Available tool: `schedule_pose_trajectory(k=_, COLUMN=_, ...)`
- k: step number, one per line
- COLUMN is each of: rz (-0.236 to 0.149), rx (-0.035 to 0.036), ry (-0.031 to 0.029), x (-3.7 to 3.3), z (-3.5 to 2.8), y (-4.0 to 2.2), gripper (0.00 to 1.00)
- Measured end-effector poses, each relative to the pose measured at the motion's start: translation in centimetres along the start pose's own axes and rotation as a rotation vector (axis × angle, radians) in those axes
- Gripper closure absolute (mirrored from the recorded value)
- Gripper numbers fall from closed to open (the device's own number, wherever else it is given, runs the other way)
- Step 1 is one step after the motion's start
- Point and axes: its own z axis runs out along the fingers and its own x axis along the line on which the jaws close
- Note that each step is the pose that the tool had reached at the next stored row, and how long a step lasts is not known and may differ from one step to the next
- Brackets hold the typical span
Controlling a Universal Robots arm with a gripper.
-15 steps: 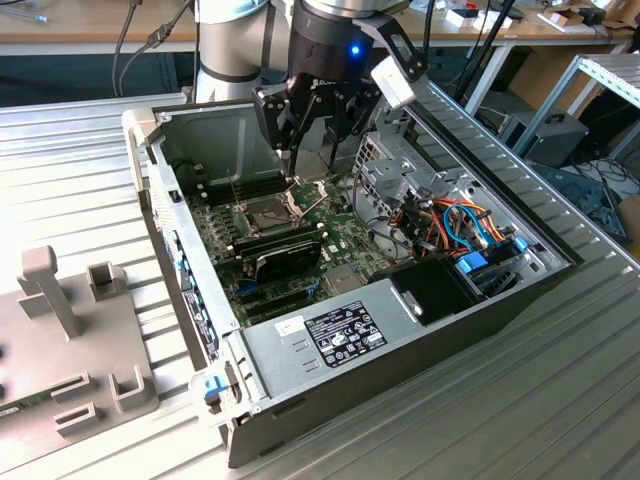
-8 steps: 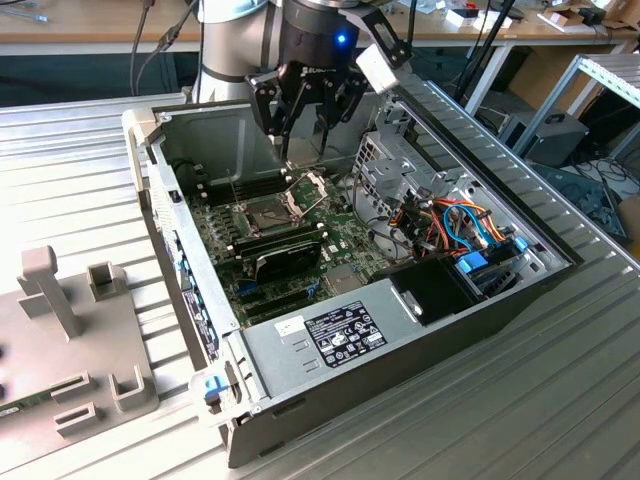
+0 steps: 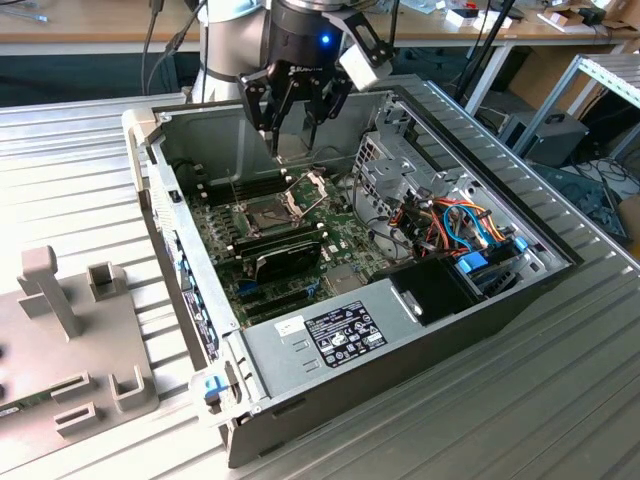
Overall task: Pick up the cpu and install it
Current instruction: 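Pick up the cpu and move it towards the insertion slot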
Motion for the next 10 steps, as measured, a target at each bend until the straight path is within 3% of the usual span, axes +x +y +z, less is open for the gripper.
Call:
schedule_pose_trajectory(k=5, rz=0.0, rx=0.0, ry=0.0002, x=-0.15, z=1.06, y=0.94, gripper=0.45)
schedule_pose_trajectory(k=8, rz=0.0, rx=-0.0001, ry=0.0001, x=-0.19, z=1.61, y=1.14, gripper=0.45)
schedule_pose_trajectory(k=10, rz=0.0, rx=0.0001, ry=0.0002, x=-0.2, z=2.32, y=1.18, gripper=0.45)
